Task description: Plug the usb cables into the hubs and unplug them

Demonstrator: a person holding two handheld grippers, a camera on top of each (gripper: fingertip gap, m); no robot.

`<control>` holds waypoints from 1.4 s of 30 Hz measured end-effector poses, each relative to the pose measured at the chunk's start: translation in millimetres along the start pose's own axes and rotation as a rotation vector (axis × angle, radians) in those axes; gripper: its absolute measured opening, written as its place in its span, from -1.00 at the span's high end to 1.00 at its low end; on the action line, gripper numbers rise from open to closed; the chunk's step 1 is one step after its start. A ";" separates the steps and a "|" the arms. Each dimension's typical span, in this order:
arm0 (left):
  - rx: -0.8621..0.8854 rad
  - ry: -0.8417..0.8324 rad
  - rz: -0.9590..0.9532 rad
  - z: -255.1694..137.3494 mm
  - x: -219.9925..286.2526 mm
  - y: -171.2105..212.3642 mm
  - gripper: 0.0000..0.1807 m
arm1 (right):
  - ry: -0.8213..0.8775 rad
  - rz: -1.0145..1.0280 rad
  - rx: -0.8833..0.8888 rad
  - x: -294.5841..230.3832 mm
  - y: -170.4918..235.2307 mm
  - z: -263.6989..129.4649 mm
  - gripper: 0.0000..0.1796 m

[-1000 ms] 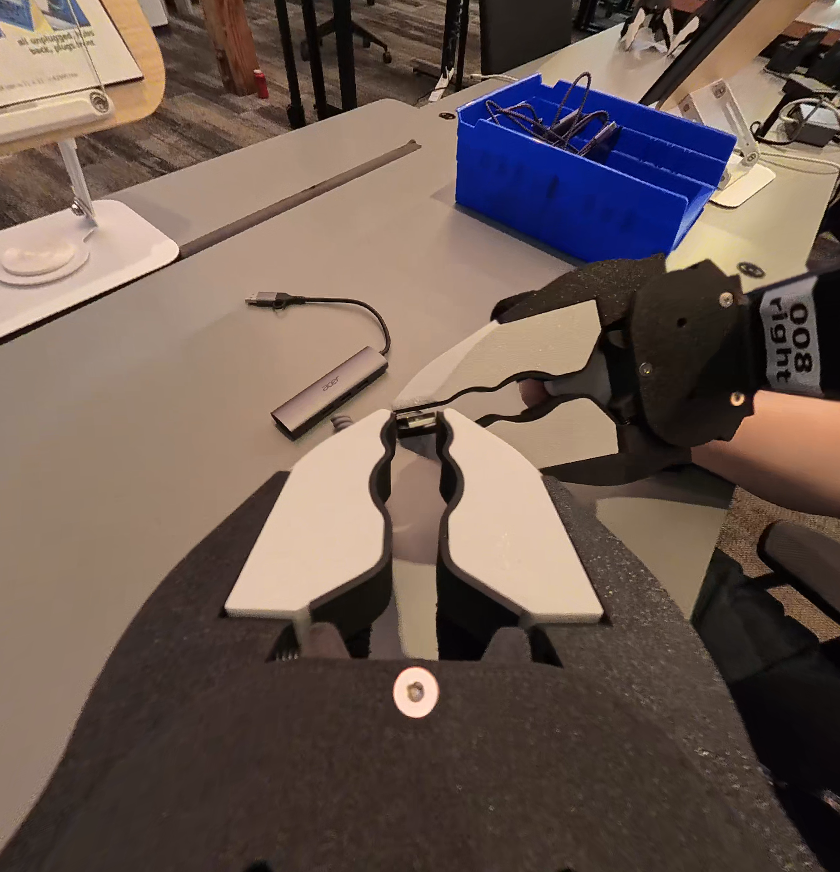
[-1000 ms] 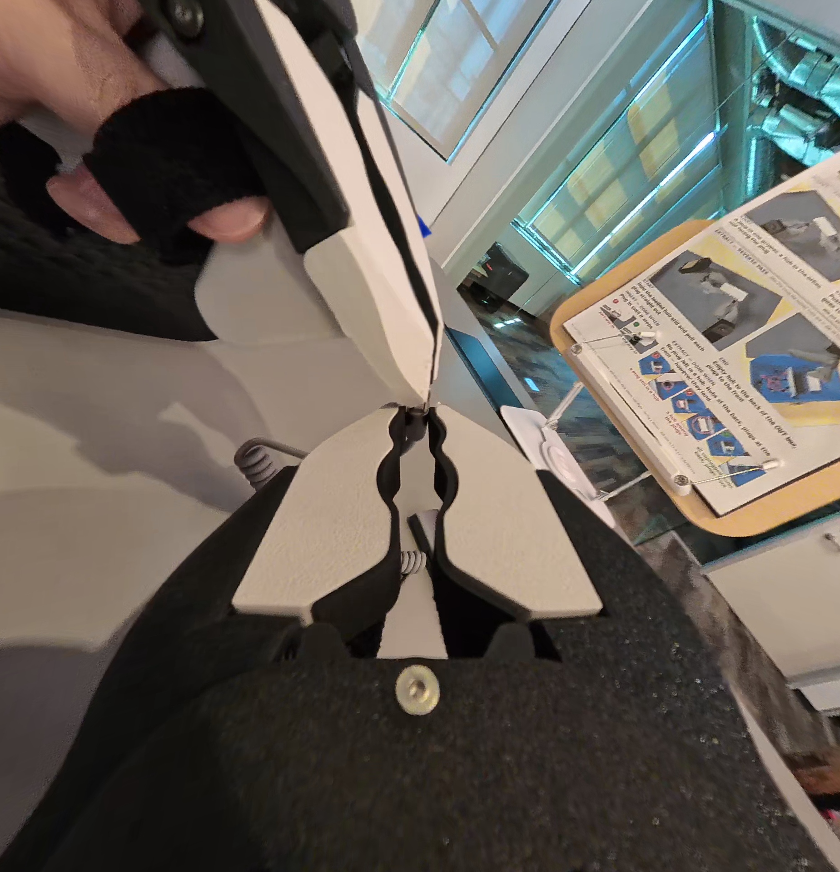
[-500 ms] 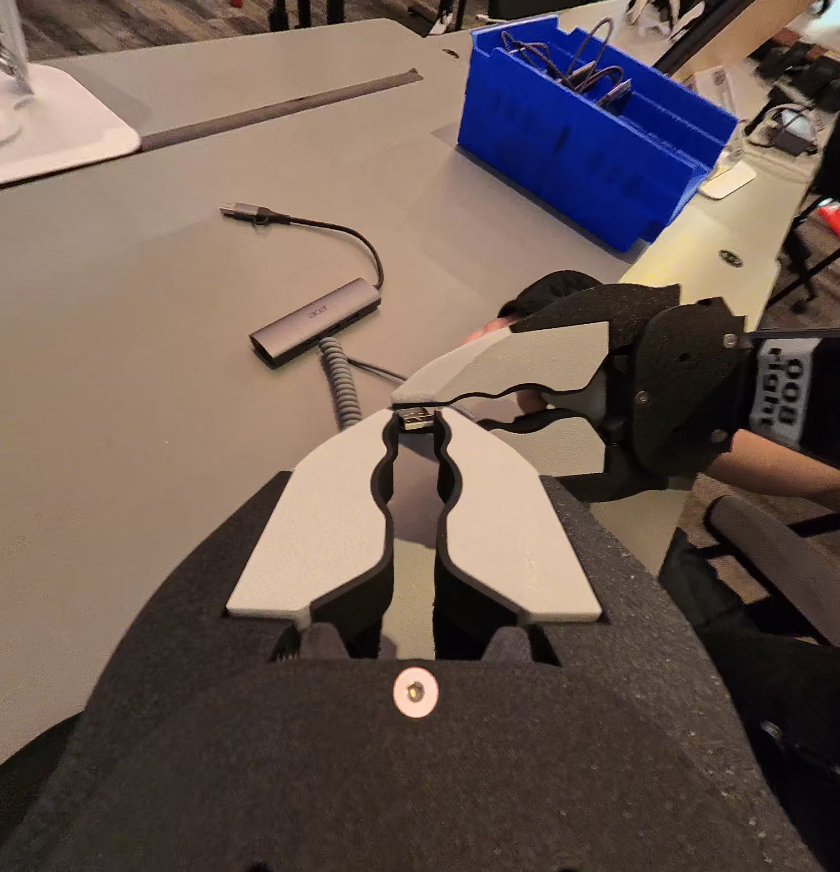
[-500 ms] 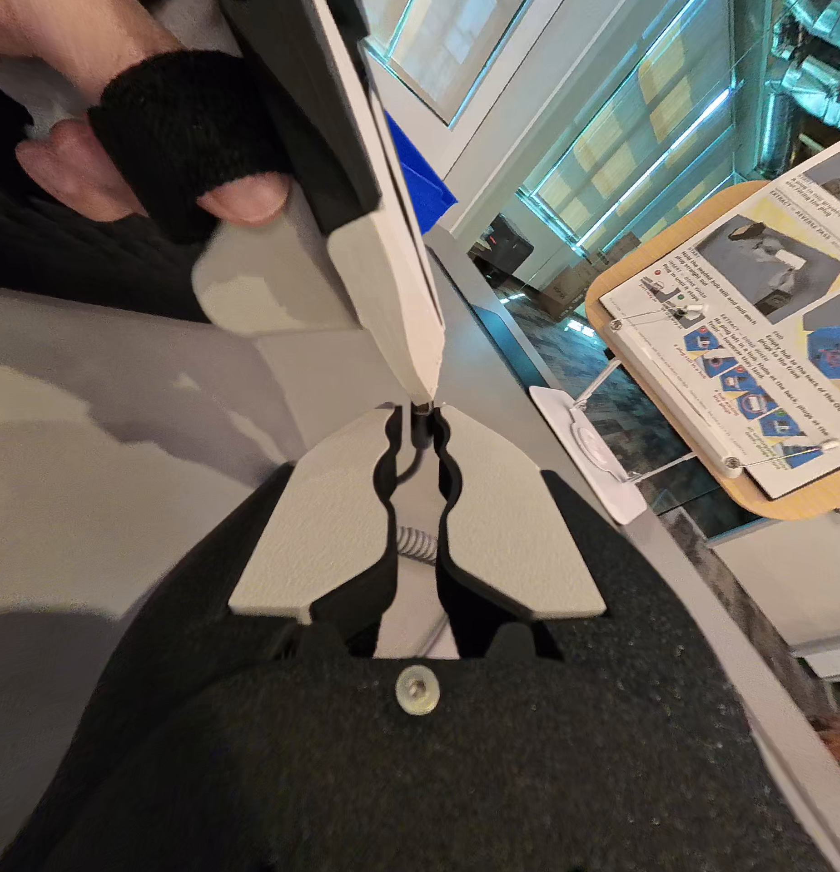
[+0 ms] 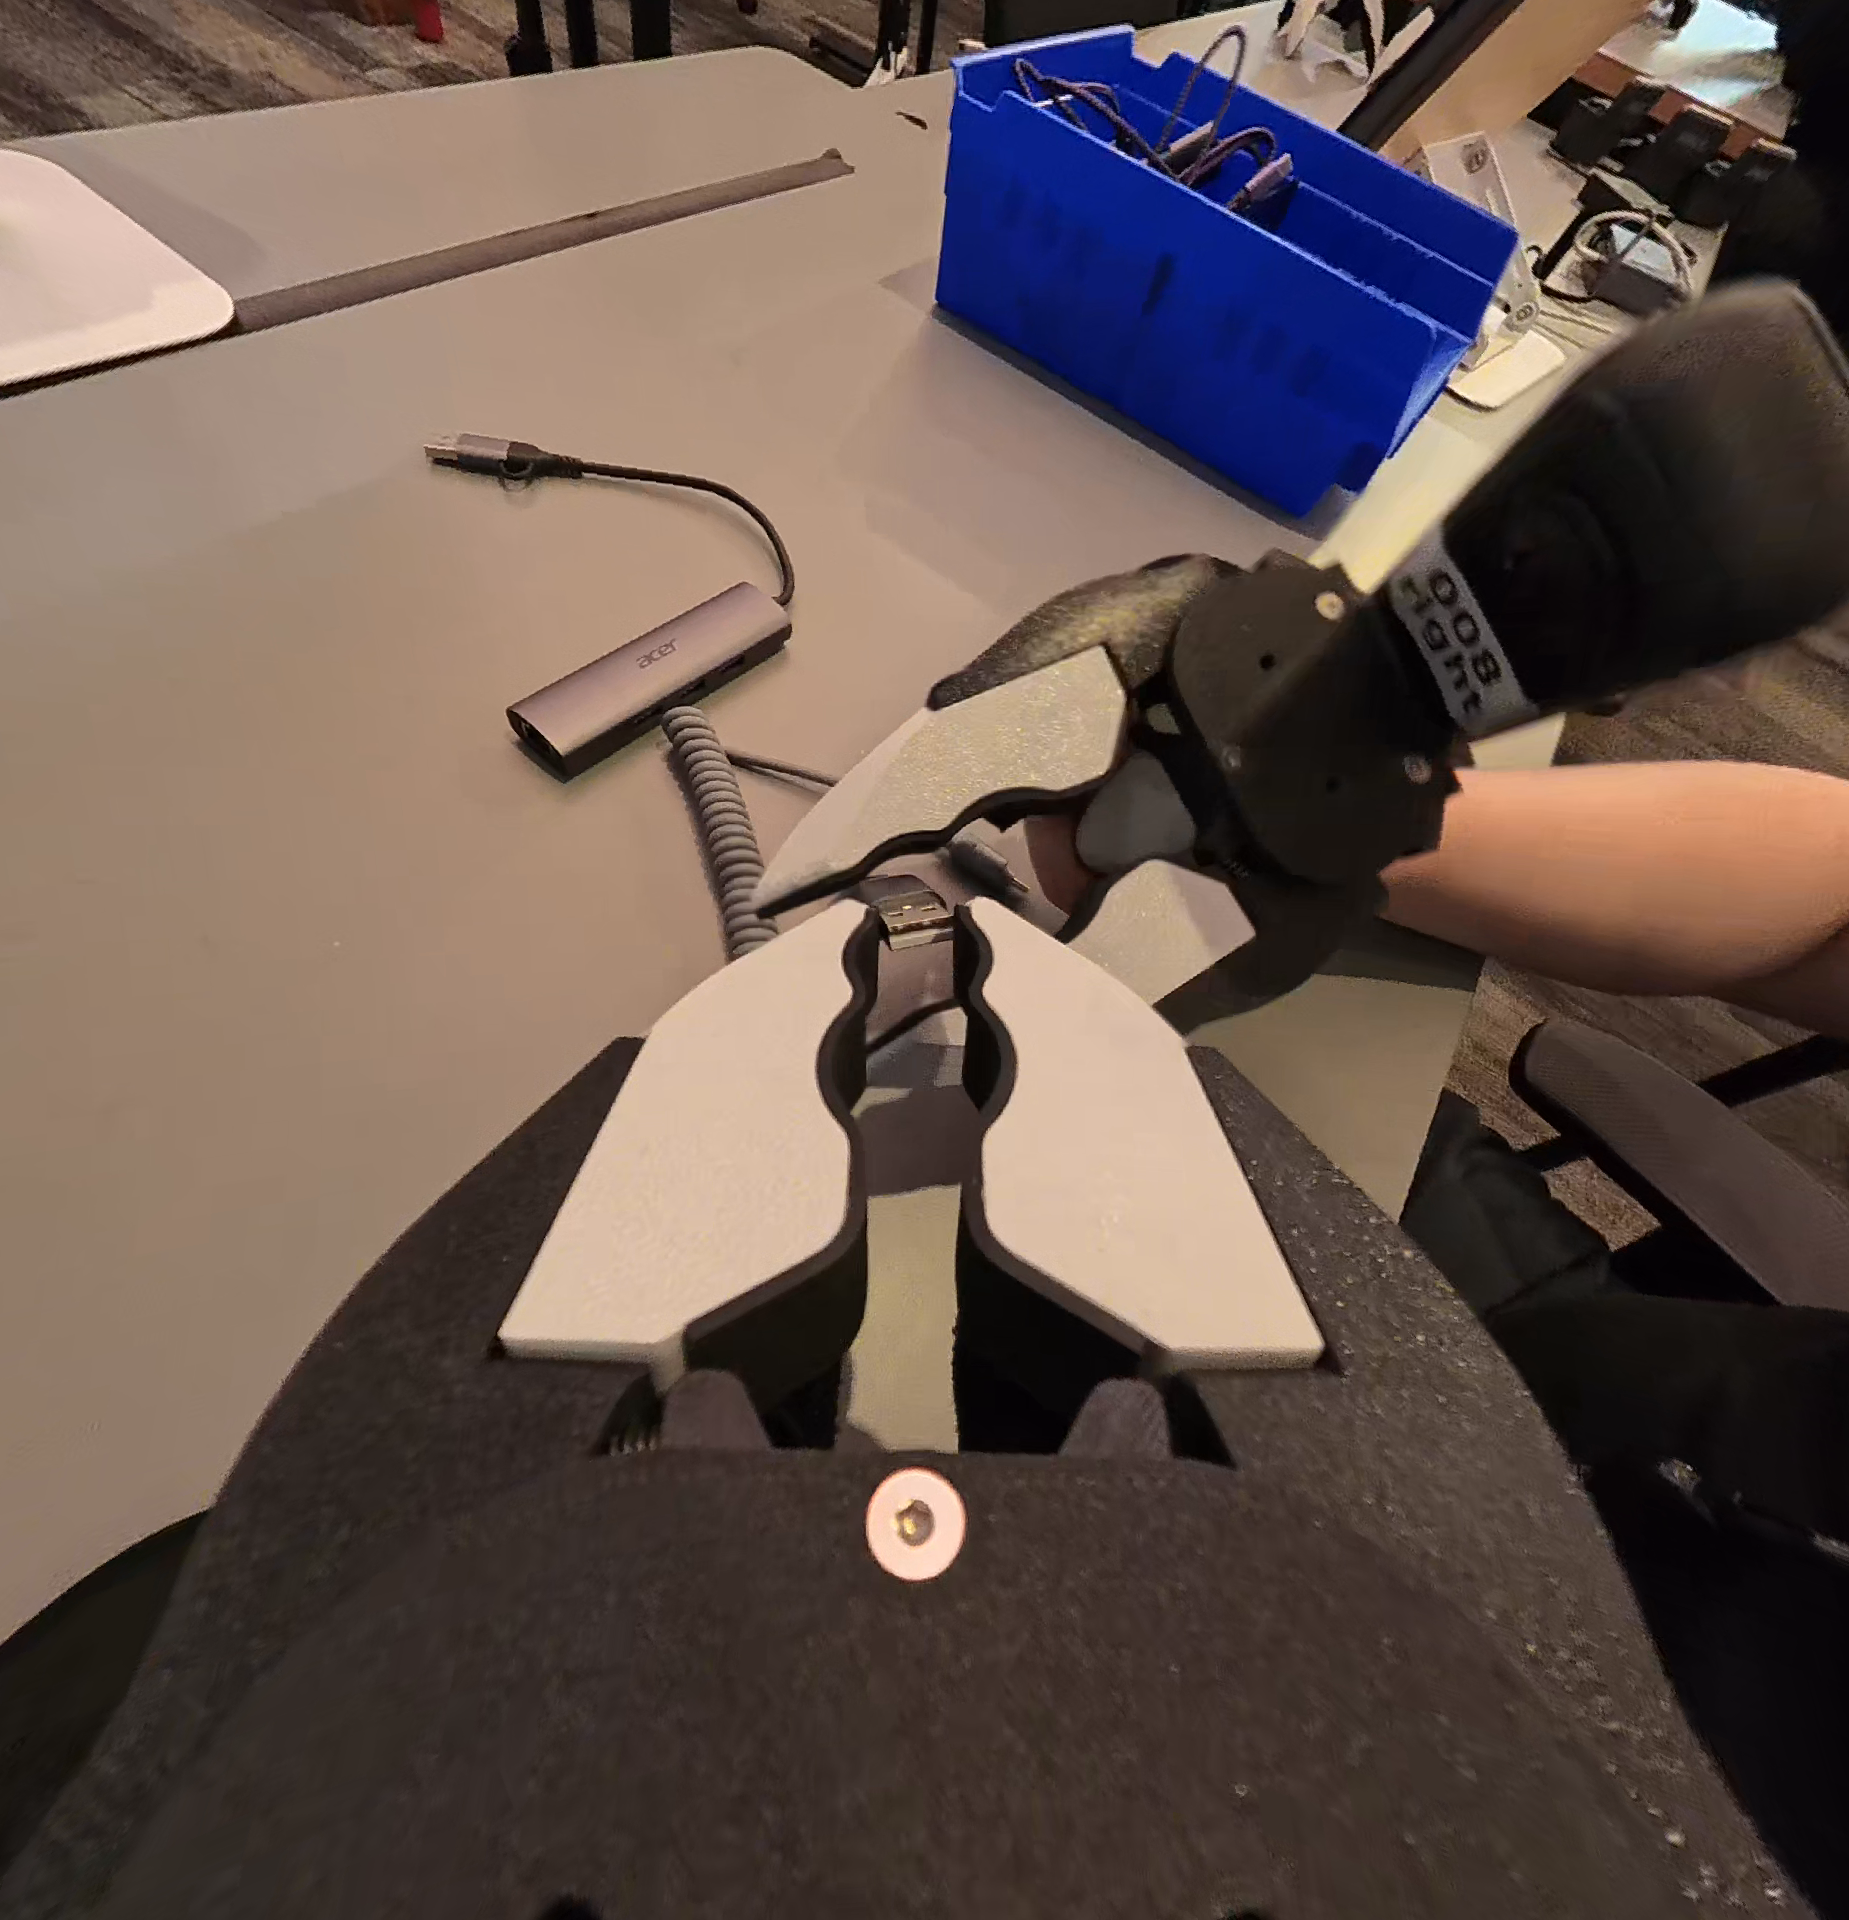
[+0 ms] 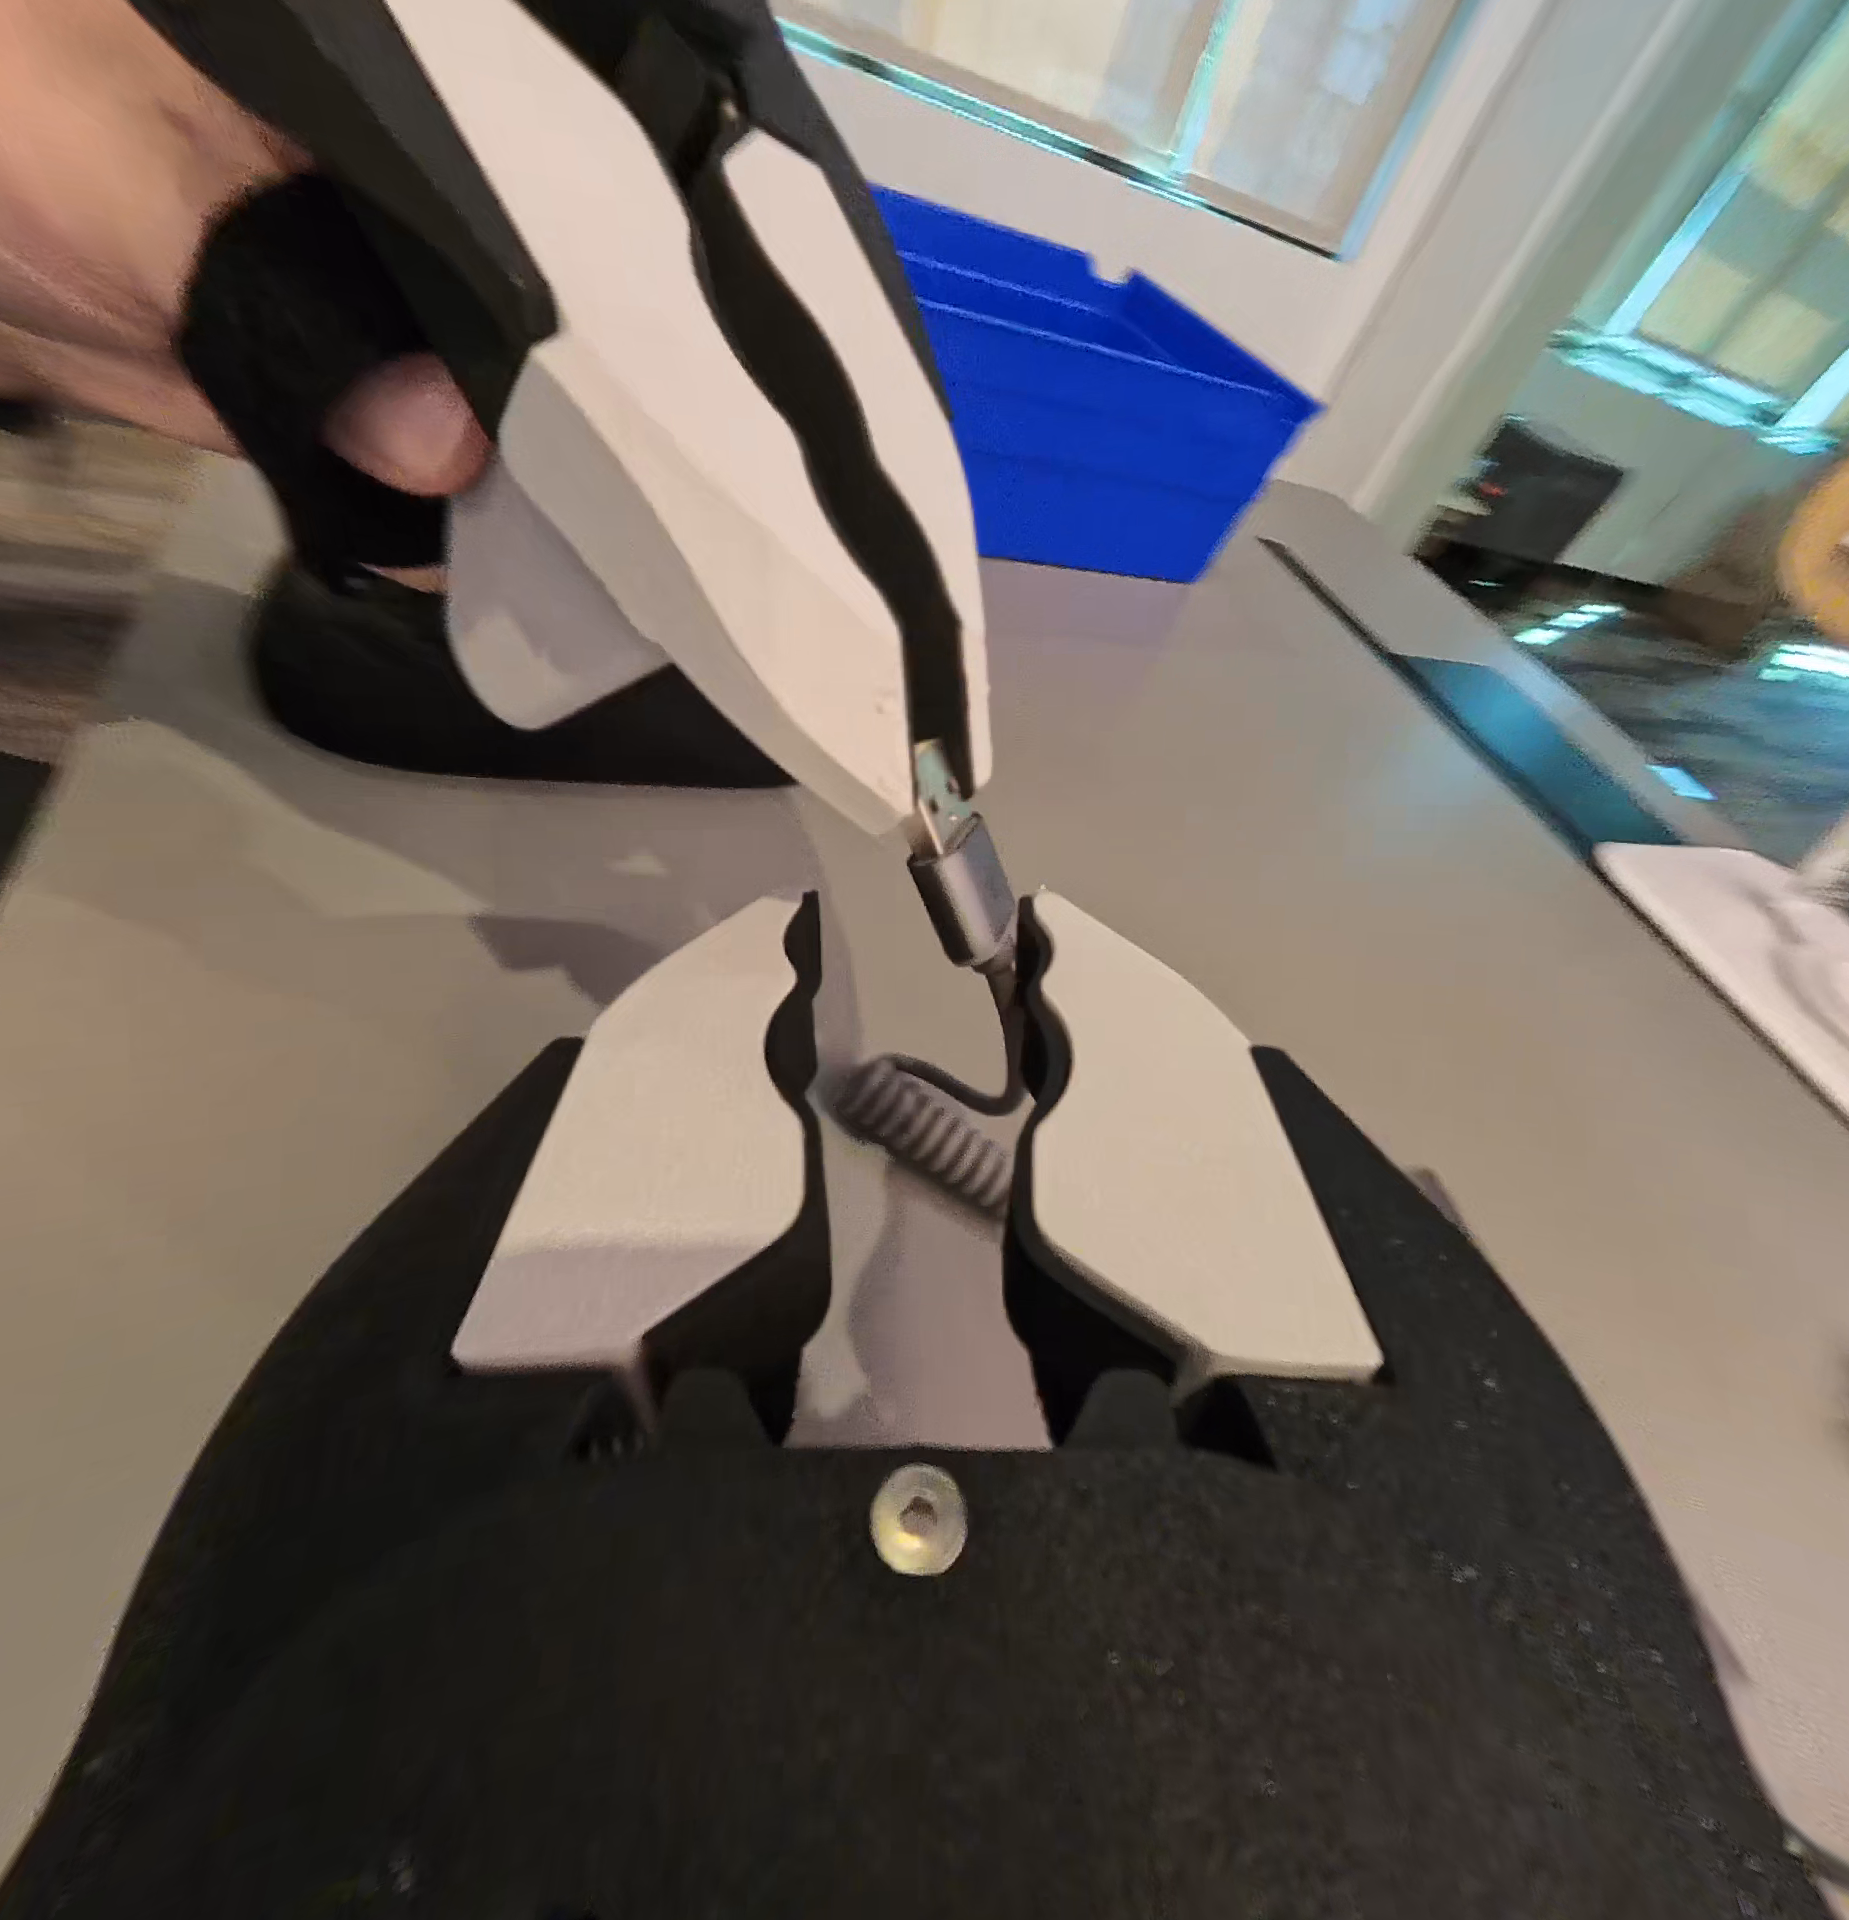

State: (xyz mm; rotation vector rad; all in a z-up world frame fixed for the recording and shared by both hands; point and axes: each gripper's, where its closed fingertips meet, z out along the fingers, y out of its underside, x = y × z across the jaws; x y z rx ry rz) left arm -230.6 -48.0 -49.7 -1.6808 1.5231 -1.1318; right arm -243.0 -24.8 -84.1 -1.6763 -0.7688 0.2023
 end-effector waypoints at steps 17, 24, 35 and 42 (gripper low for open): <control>0.002 0.043 0.053 -13.3 5.1 7.2 0.86 | -0.503 0.083 0.015 -15.6 -3.0 -9.8 0.87; -0.014 -0.011 -0.036 -21.2 -17.6 15.8 0.79 | -0.250 -0.072 -0.025 6.5 -3.3 -3.3 0.89; 0.069 -0.029 -0.244 -13.2 -25.1 4.1 0.76 | 0.004 -0.327 -0.175 24.2 7.8 9.7 0.93; 0.055 0.020 -0.359 -3.2 -28.0 2.4 0.76 | 0.138 -0.506 -0.224 30.6 7.7 11.5 0.93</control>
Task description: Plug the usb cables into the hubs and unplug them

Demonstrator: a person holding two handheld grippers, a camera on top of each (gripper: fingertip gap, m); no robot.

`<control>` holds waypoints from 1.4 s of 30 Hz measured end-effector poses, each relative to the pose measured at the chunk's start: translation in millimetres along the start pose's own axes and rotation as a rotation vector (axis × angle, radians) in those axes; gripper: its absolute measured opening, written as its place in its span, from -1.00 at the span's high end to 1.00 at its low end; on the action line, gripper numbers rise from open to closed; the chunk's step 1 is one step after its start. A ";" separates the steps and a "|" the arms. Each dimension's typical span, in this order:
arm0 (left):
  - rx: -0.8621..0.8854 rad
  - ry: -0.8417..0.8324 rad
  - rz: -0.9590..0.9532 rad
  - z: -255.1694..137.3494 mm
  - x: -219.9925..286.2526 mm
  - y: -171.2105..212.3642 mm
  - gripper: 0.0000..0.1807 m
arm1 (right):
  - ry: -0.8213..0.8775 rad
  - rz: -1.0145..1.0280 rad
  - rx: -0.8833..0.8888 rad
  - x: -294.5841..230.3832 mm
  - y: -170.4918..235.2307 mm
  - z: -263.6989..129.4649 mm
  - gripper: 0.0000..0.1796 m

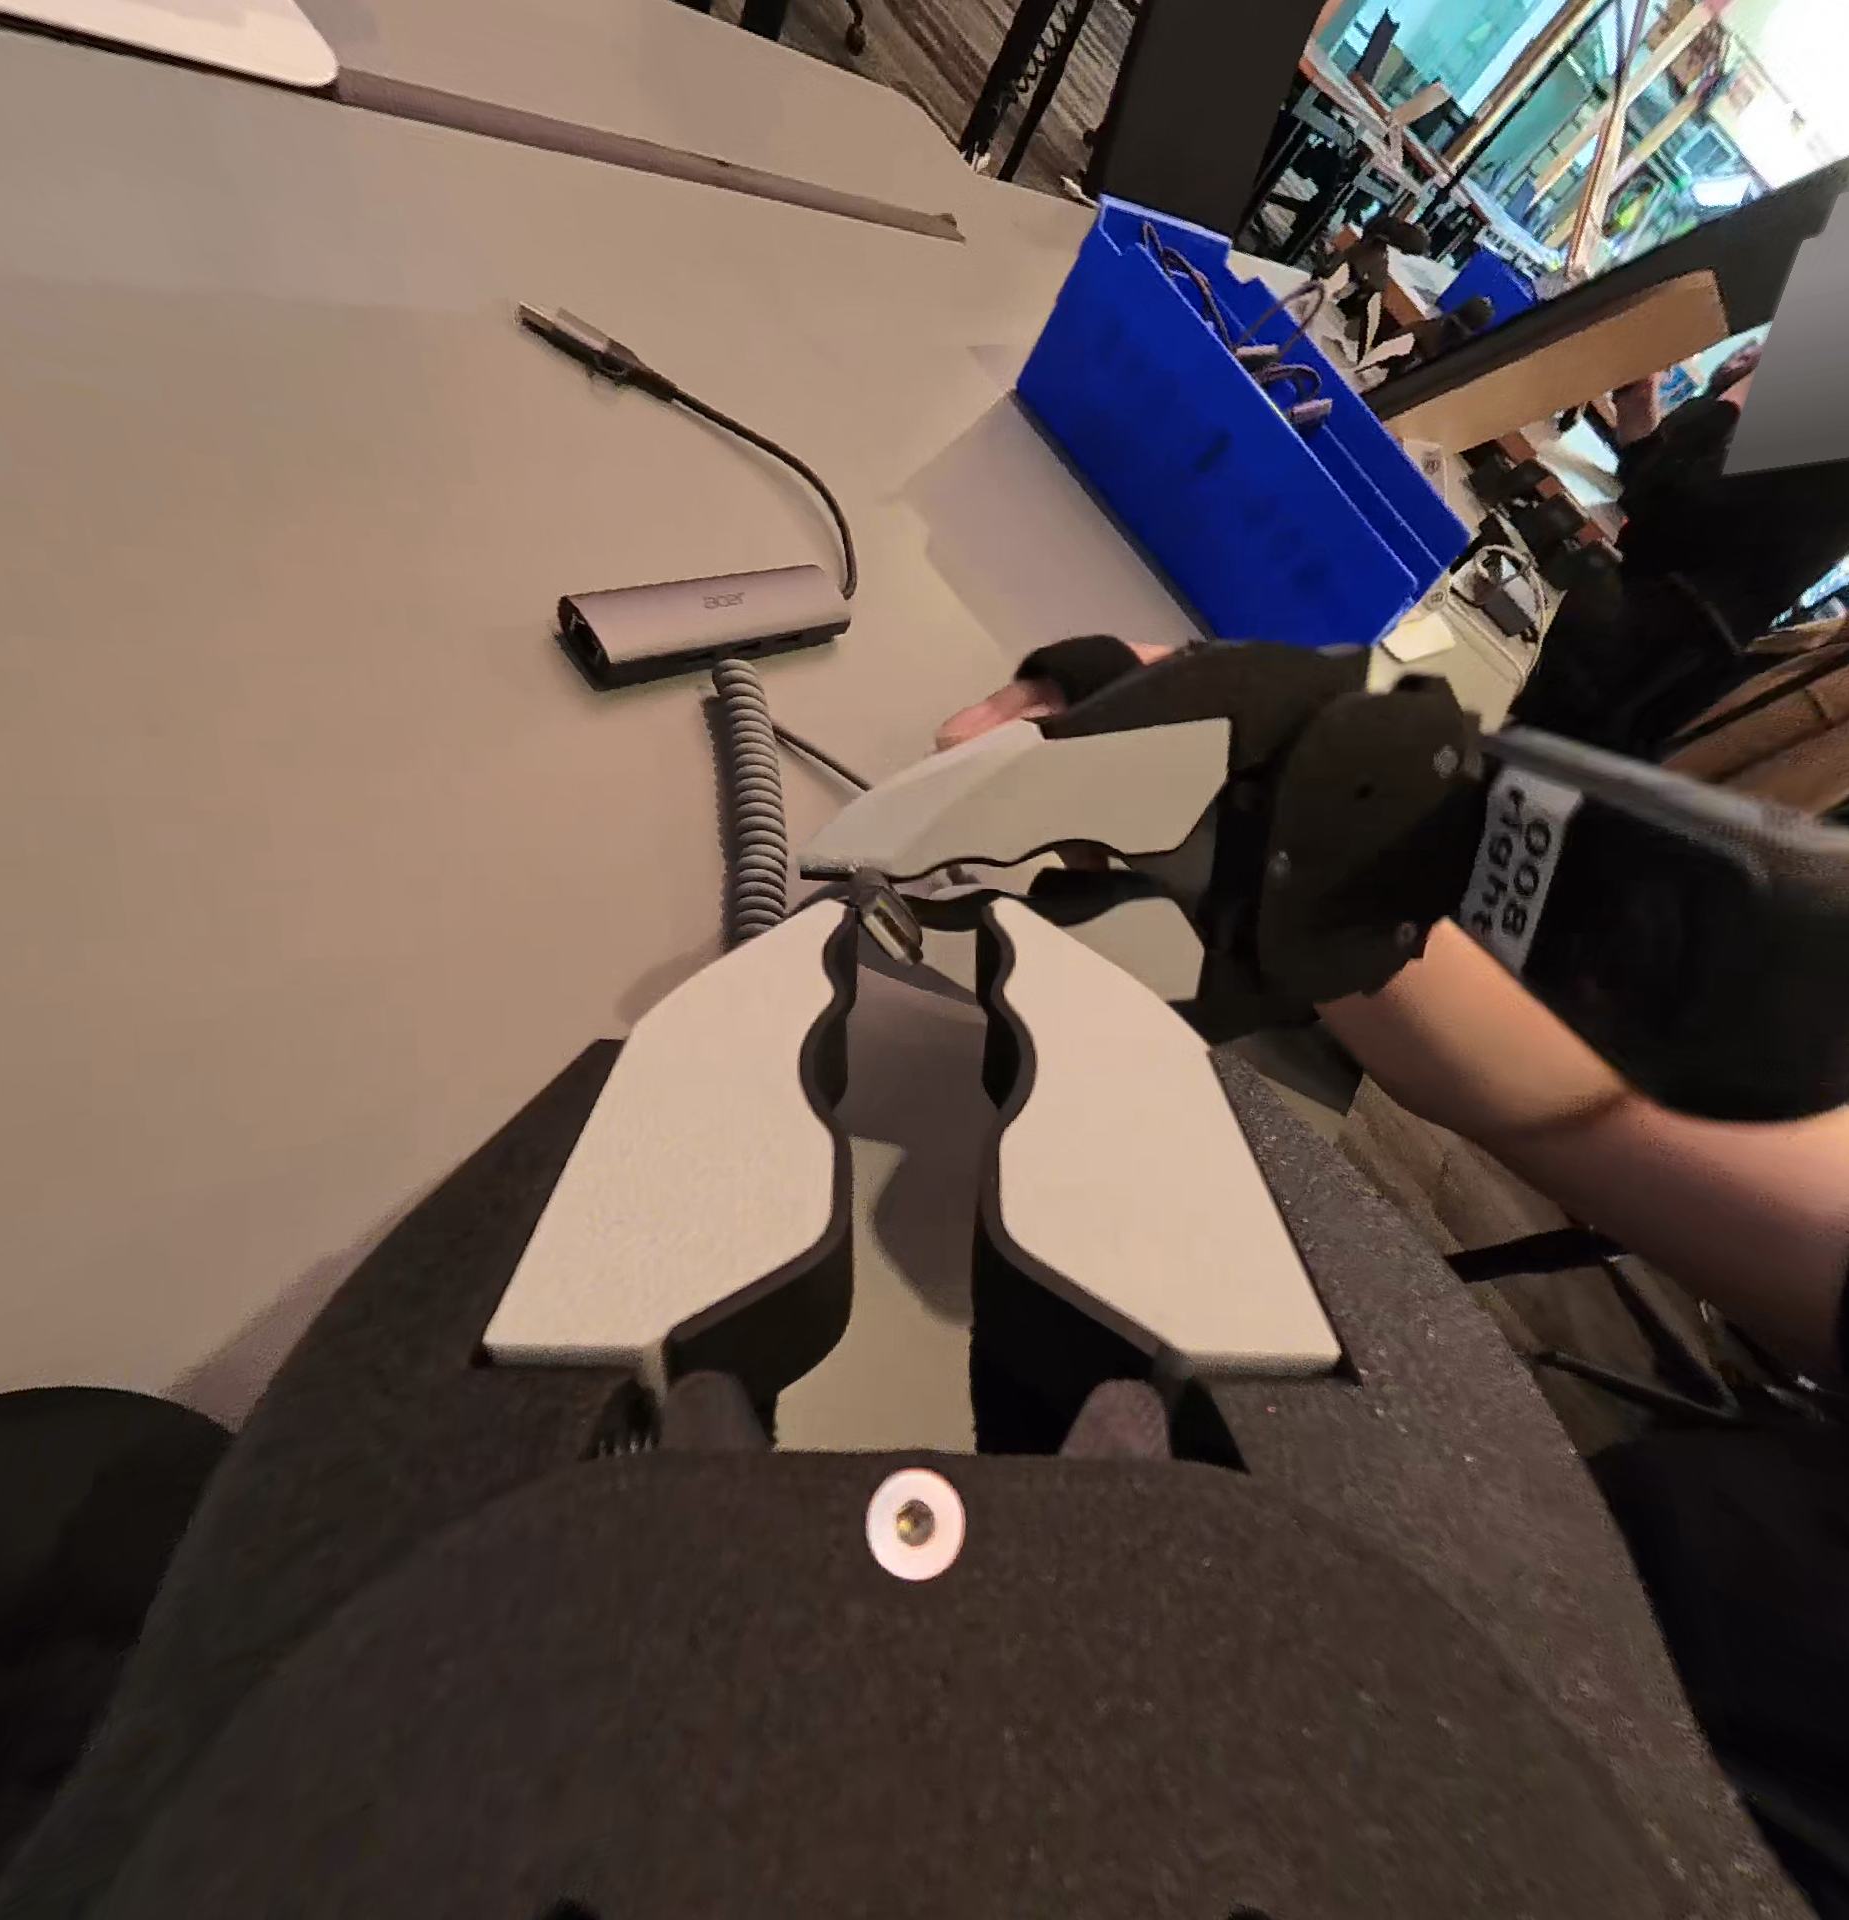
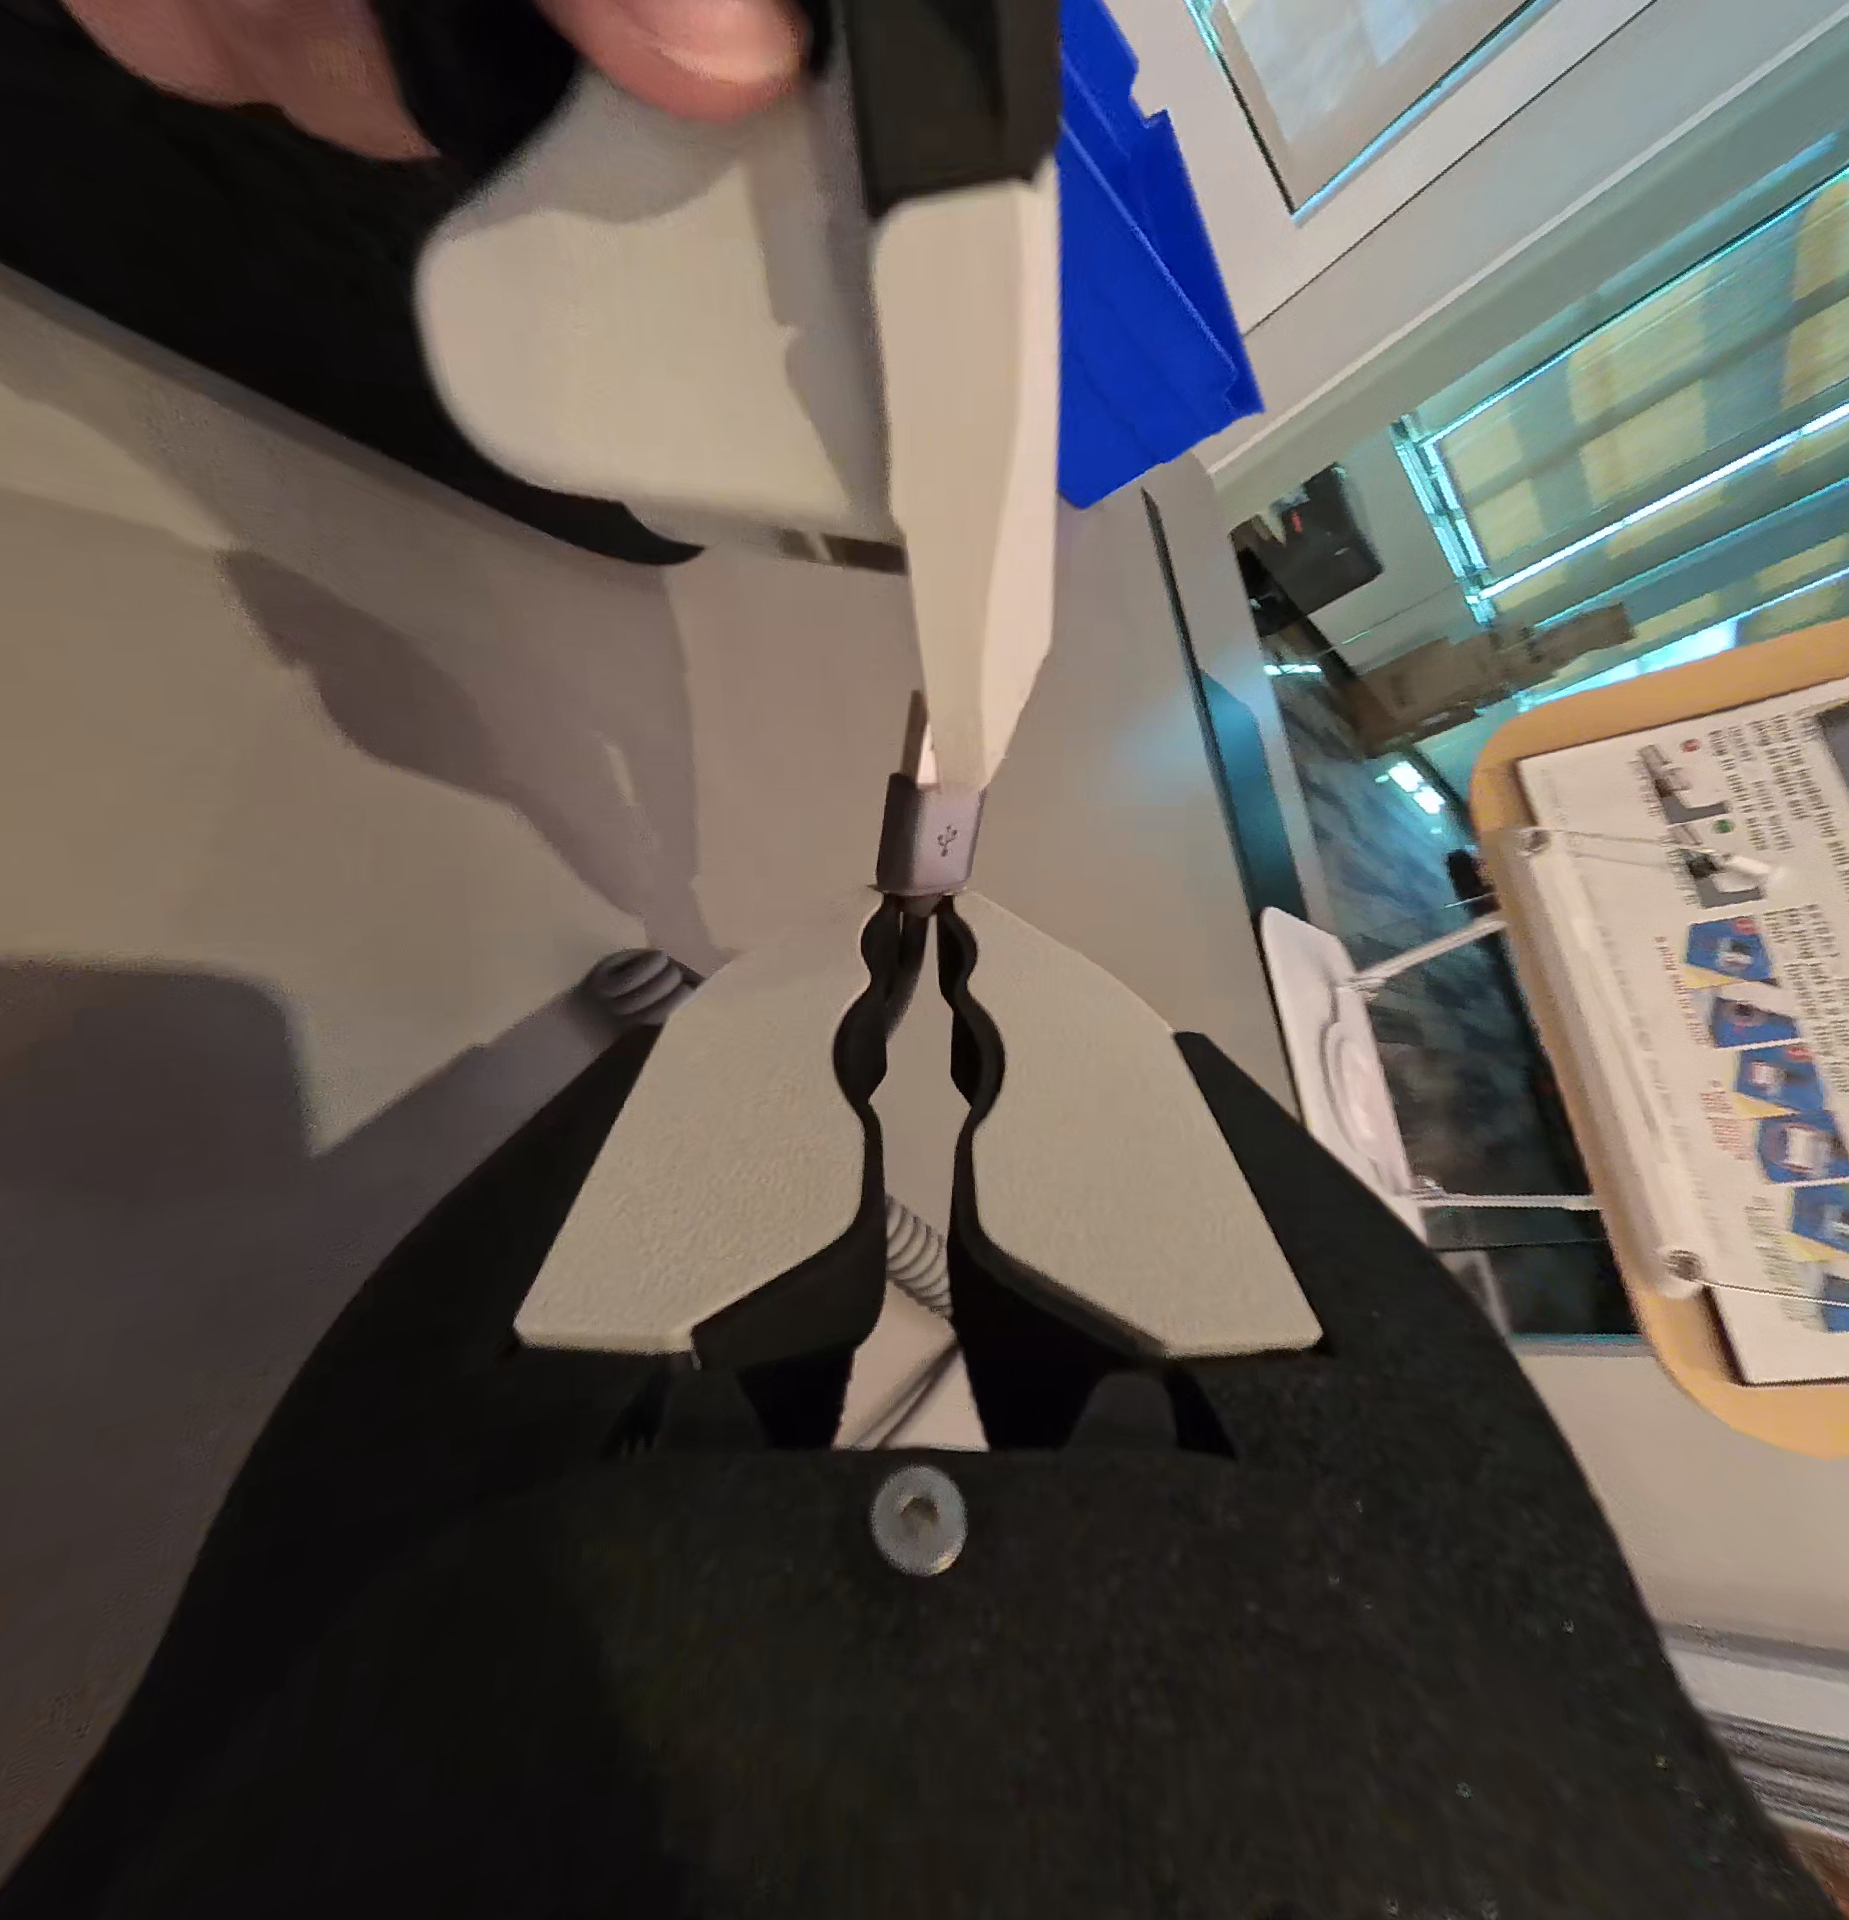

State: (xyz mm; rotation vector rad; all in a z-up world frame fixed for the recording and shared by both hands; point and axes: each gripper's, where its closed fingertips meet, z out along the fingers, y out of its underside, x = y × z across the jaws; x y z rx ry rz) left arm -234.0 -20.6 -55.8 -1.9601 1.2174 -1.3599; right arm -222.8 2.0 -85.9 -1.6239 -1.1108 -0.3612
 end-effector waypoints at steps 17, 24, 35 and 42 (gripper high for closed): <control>-0.045 0.186 -0.018 -5.8 11.1 -11.7 0.95 | 0.040 0.166 0.212 8.1 -15.3 -10.6 0.55; -0.043 0.335 -0.114 -15.9 21.8 -22.0 0.96 | 0.062 0.220 0.412 15.2 -42.6 -29.9 0.69; -0.038 0.410 -0.139 -16.3 33.6 -29.5 0.96 | 0.034 0.287 0.562 26.4 -54.4 -46.7 0.72; -0.024 0.468 -0.187 -14.5 39.6 -32.3 0.96 | 0.076 0.279 0.578 31.5 -57.1 -49.4 0.80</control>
